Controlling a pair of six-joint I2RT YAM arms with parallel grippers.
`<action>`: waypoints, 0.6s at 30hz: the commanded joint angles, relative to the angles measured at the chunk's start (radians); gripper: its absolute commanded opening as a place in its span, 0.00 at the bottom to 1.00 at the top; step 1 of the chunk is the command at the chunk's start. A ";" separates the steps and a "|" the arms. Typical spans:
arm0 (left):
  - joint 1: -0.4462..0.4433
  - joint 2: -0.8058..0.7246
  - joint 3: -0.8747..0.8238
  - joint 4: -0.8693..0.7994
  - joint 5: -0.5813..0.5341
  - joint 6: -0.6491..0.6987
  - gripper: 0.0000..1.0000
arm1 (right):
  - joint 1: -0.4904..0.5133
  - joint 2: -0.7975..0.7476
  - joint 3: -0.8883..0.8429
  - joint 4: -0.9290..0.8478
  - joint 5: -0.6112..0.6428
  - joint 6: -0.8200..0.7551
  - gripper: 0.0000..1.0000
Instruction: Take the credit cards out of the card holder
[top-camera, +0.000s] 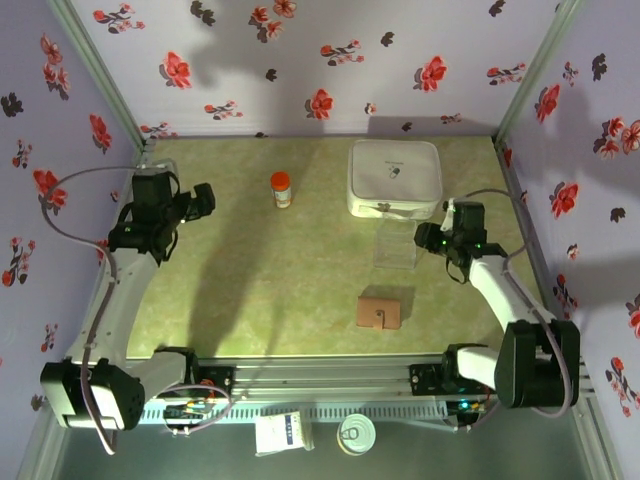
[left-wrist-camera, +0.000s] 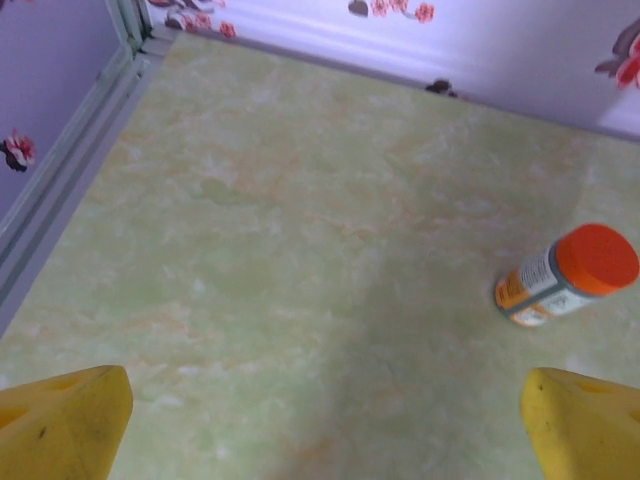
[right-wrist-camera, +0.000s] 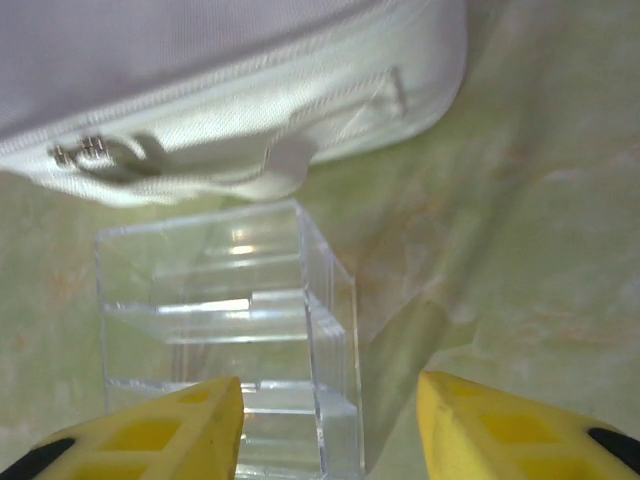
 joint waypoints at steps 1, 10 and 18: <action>0.000 0.037 0.031 -0.164 0.048 0.050 1.00 | 0.020 0.071 0.056 -0.068 -0.015 -0.001 0.42; -0.001 0.053 0.029 -0.182 0.122 0.123 1.00 | 0.048 0.247 0.159 -0.087 0.012 -0.007 0.27; 0.007 0.049 0.009 -0.162 0.110 0.131 1.00 | 0.050 0.339 0.201 -0.087 0.024 -0.016 0.22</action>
